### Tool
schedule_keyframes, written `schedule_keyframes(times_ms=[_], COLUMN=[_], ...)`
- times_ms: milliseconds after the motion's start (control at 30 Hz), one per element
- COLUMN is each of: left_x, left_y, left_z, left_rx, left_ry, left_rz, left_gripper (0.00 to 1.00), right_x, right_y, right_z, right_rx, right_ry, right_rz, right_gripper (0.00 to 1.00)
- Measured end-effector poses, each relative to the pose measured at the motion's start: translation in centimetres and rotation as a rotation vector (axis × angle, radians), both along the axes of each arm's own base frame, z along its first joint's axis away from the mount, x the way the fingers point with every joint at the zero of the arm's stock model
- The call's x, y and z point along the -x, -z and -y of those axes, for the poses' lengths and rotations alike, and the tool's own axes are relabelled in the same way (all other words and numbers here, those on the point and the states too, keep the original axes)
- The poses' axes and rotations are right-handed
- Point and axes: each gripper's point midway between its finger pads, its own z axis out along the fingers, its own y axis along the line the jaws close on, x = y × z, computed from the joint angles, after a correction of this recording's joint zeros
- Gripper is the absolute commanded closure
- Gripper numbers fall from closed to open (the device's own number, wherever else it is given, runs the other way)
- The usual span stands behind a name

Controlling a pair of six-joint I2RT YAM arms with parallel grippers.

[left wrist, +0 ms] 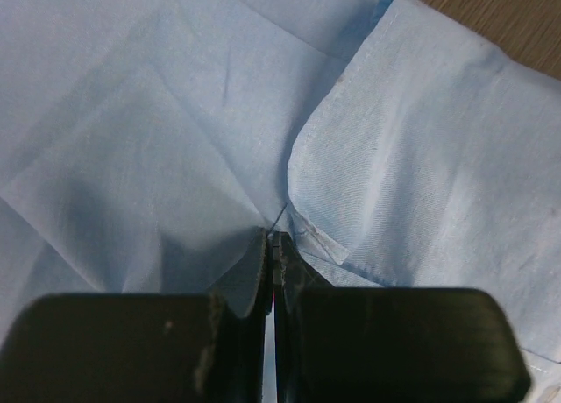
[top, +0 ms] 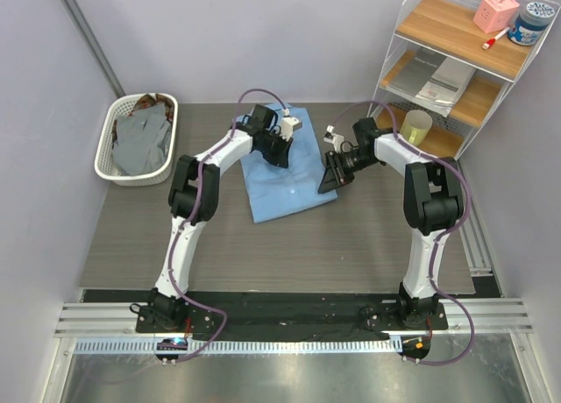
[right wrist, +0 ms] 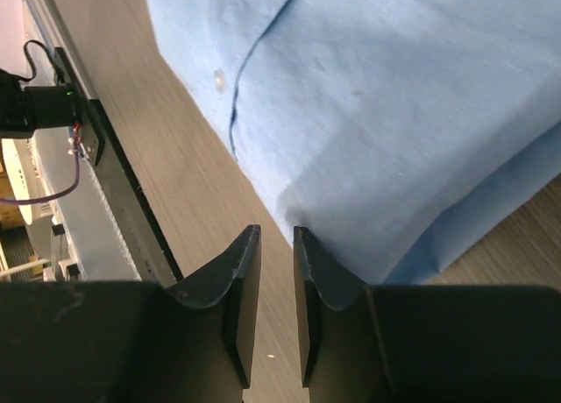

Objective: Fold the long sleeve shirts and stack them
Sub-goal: Fold the shirt

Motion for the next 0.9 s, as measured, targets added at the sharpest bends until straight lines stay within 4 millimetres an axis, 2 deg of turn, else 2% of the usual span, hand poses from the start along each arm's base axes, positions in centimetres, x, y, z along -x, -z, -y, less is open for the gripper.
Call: schedule_keyframes(times_ms=[100,167,233,267,367,500,600,667,733,800,900], left_x=[0.3,0.3,0.3,0.3,0.3,-0.1,0.8,2.7,5.6,9.0,13.3], left_y=[0.5,0.5,0.5,0.5,0.0,-2.4,-5.8,-8.6,-11.5,-13.5,-13.9], left_z=[-0.2,-0.2,-0.2,-0.2,-0.1,-1.1,-3.0,-4.3,-5.3,-5.5,-4.8], left_rx=[-0.006,-0.006,-0.002,0.0,0.022,0.053,0.085,0.116,0.16,0.211,0.278], left_ry=[-0.001,-0.003,-0.009,-0.012,-0.039,-0.096,-0.132,-0.139,-0.132,-0.096,-0.039], left_rz=[-0.014,-0.013,-0.019,-0.021,-0.044,-0.042,-0.028,-0.018,-0.021,-0.041,-0.116], left_gripper=[0.93,0.9,0.76,0.64,0.5,0.46,0.46,0.46,0.46,0.46,0.44], right_x=[-0.2,-0.5,-0.4,-0.3,0.1,0.1,0.1,0.1,0.3,0.7,2.0], right_y=[1.3,2.8,4.8,5.5,6.2,6.1,6.1,6.2,6.2,6.1,6.0], right_z=[0.4,0.5,0.7,0.8,0.6,0.5,0.5,0.5,0.4,0.3,0.0], right_rx=[0.022,0.042,0.065,0.074,0.054,0.056,0.057,0.056,0.049,0.039,0.027], right_ry=[0.003,0.007,0.014,0.017,0.037,0.052,0.06,0.064,0.068,0.074,0.08], right_rz=[-0.021,-0.048,-0.093,-0.115,-0.185,-0.2,-0.208,-0.213,-0.221,-0.234,-0.263], right_gripper=[0.73,0.72,0.72,0.72,0.72,0.72,0.71,0.7,0.69,0.68,0.67])
